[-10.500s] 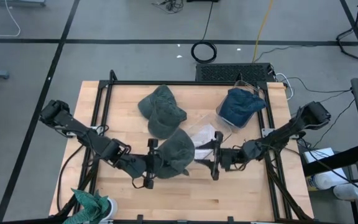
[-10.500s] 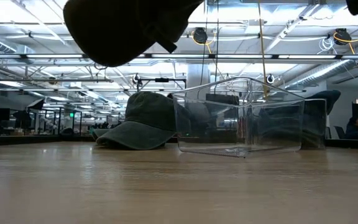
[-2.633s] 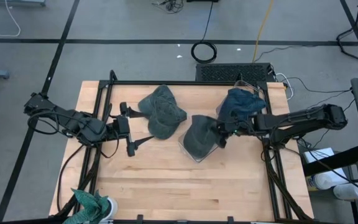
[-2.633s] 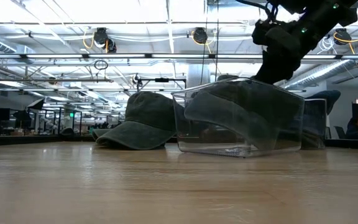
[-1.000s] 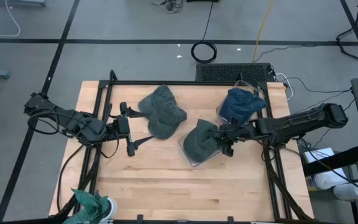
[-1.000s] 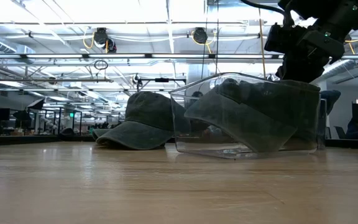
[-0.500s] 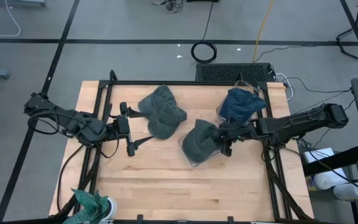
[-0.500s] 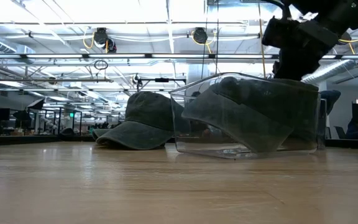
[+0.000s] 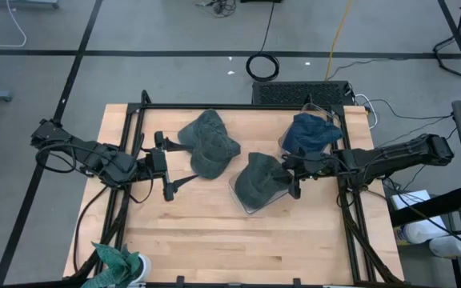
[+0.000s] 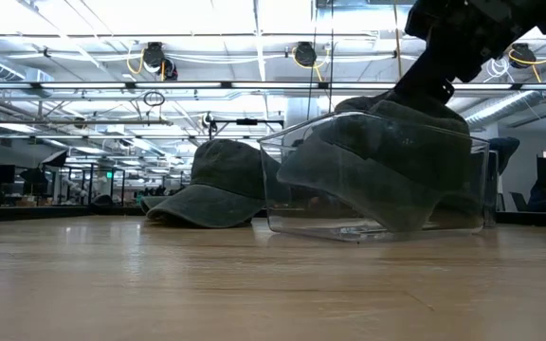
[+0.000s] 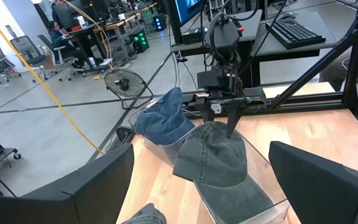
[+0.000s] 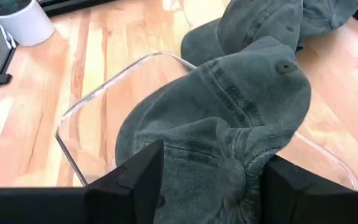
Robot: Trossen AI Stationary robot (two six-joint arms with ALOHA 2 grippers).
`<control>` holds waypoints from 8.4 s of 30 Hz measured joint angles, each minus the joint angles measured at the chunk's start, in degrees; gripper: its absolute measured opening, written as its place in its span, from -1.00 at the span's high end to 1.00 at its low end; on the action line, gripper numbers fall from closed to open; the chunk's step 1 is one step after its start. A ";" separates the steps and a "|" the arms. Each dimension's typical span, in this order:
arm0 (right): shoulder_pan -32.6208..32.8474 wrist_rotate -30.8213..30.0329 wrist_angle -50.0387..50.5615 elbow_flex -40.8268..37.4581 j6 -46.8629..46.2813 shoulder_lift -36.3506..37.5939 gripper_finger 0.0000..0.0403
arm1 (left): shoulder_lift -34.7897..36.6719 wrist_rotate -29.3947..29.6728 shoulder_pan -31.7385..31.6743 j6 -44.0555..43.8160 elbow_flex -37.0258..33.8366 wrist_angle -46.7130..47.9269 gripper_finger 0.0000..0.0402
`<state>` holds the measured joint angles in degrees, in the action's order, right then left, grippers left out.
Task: Pick & Place hat
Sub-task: Put the bottom gray cap into the bottom transparent bin
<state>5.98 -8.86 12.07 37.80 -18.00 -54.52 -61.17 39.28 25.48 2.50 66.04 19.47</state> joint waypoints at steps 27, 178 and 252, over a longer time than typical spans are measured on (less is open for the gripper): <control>7.71 1.47 -6.56 -0.03 2.85 8.02 0.04 | 0.00 0.01 -0.01 0.00 0.00 -0.01 -0.89; -4.70 5.94 -4.49 7.61 8.02 -12.47 1.00 | 0.00 -0.01 0.01 0.00 -0.01 -0.01 -0.89; -4.70 5.99 -7.36 7.63 6.69 -12.22 1.00 | 0.00 -0.01 -0.01 0.00 -0.02 -0.01 -0.89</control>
<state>1.28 -2.87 4.71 45.43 -11.31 -66.74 -61.17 39.27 25.47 2.50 66.02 19.47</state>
